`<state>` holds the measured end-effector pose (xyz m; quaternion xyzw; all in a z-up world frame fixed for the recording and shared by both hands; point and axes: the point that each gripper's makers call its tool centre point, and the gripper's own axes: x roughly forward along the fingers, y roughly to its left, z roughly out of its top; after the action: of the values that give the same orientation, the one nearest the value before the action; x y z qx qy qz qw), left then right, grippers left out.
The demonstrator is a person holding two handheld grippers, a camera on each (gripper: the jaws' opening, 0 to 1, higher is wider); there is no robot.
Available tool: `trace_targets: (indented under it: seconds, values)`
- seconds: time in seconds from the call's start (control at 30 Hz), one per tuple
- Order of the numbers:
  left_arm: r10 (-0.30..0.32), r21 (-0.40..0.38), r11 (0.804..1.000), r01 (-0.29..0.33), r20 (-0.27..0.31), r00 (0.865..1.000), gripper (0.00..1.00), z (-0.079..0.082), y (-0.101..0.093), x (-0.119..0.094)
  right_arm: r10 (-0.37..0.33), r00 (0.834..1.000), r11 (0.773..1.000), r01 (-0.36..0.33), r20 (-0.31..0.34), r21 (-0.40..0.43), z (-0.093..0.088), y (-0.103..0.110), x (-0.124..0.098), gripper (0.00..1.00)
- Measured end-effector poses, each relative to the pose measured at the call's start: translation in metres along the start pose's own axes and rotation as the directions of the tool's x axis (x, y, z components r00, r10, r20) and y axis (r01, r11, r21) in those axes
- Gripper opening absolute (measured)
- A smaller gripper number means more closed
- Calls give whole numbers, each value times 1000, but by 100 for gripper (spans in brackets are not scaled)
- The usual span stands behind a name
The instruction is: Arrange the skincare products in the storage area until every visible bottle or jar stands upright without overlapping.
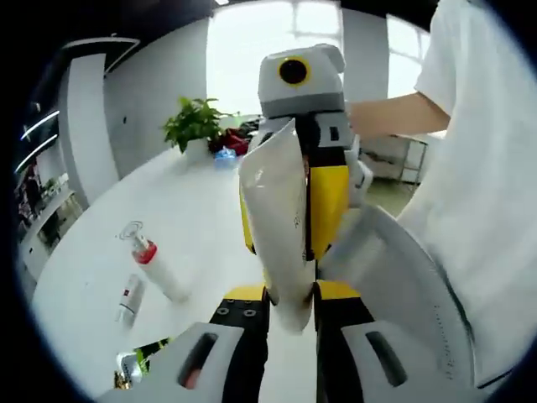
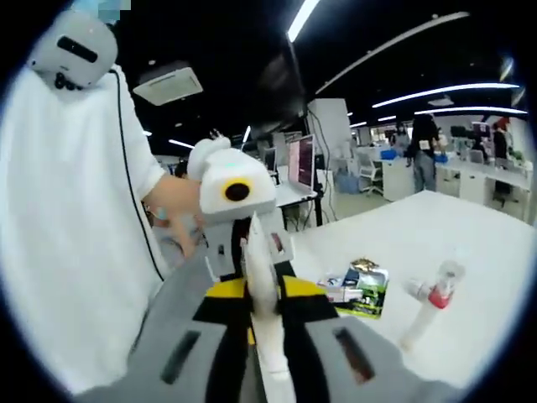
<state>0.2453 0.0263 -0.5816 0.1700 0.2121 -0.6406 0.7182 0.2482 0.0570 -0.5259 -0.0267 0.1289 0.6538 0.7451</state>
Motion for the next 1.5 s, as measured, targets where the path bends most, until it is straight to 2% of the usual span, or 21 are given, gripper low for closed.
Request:
trace_targets:
  seconds: [0.1, 0.27, 0.57, 0.83, 1.07, 1.3, 1.5]
  values:
    - [15, 4, 1000, -15, -9, 1000, 16, -5, 4, 2, -20, 1000, 1000, 20, -6, 8, -5, -4, 3, 14]
    - [17, -8, 1000, -17, -27, 999, 15, -20, 6, 8, -55, 997, 998, 55, -52, -5, -20, -7, 9, 16]
    - [28, -41, 999, -30, -46, 999, 15, -42, 10, 24, -142, 984, 989, 145, -109, 20, -47, -18, 11, 19]
    - [35, -45, 998, -37, -45, 998, 15, -55, 15, 33, -183, 972, 982, 189, -145, 30, -63, -25, 13, 20]
    - [24, -26, 999, -26, -68, 997, 15, -69, 14, 42, -202, 965, 975, 214, -168, 58, -79, -27, 17, 21]
    - [21, -39, 999, -22, -45, 999, 15, -72, 15, 43, -229, 958, 967, 244, -172, 75, -87, -33, 19, 25]
    - [25, -7, 1000, -25, -43, 999, 15, -71, 20, 46, -266, 951, 955, 282, -156, 92, -88, -40, 17, 31]
